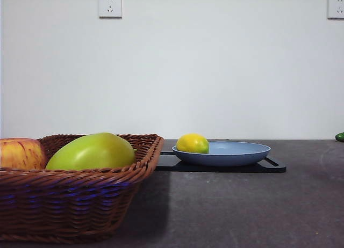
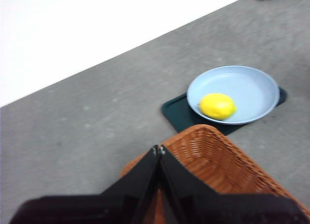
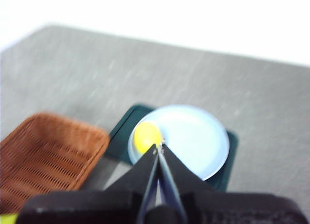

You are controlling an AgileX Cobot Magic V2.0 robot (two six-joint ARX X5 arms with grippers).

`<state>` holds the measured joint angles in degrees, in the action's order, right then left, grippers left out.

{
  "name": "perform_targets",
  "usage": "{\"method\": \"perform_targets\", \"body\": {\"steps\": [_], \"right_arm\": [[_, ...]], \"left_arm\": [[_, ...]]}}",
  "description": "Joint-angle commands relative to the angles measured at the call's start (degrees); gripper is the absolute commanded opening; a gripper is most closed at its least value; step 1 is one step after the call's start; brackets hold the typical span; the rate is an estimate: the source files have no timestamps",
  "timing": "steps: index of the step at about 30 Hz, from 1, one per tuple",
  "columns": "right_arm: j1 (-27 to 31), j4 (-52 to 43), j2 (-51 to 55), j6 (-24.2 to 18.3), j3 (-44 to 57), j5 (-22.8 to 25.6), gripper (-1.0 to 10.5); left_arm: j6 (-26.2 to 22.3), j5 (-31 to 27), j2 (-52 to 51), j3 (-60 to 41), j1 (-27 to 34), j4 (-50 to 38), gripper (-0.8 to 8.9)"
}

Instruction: Take the lemon from the basket,put the lemon in the plate,hand out the plate

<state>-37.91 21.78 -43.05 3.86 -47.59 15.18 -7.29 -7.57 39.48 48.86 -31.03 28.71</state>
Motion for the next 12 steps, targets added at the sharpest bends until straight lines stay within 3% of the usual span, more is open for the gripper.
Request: {"method": "perform_targets", "body": {"steps": [1,7,12], "right_arm": [[-1.75,-4.72,5.38,0.5,7.04,3.17,0.0],[-2.08,-9.57,15.02,1.64,18.4,3.23,0.0],[-1.92,-10.25,16.87,3.8,19.26,3.3,0.0]], "left_arm": [[3.67,1.84,-3.63,-6.47,0.0,-5.81,0.05],[11.04,3.72,-10.47,-18.51,-0.02,-17.07,0.05],[13.55,3.45,-11.28,-20.02,-0.02,-18.73,0.06]]}}
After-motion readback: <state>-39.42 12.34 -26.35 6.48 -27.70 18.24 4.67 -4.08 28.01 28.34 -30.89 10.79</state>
